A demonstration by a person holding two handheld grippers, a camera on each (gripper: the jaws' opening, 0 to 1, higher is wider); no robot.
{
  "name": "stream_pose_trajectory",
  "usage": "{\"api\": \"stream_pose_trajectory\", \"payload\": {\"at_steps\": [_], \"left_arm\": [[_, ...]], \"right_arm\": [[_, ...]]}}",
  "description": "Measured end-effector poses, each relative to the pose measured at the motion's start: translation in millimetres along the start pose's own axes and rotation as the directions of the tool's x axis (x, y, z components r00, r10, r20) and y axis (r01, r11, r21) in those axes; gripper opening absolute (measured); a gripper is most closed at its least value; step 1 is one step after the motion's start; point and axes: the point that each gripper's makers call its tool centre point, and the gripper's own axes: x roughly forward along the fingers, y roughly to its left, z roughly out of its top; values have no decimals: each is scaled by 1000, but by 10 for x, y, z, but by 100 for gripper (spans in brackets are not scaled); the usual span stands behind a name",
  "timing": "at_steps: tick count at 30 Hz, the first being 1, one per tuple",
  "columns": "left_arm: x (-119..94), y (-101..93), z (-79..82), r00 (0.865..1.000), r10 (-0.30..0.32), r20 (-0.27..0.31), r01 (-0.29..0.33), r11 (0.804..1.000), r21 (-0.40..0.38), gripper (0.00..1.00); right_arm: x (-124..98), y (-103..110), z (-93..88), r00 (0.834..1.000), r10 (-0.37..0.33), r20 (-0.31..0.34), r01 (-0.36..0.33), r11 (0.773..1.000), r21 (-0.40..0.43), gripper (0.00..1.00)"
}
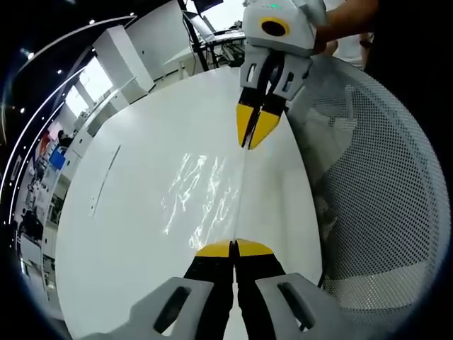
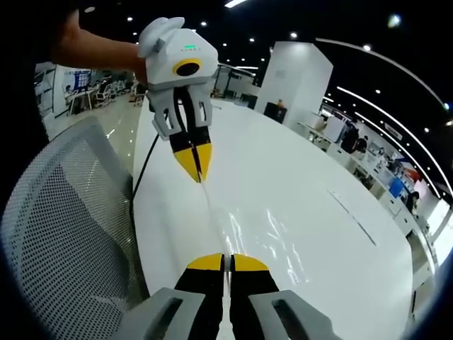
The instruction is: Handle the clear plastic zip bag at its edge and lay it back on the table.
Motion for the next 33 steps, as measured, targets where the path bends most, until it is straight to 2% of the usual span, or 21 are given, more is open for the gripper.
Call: {"api": "stream_pose_trajectory", "payload": {"at_steps": [33], "left_arm": [[-28,25,-61,1000,5,0,-5,1000,-17,0]], "right_arm": [[-37,-29,-43,1000,-13,-8,13,1000,11,0]]}}
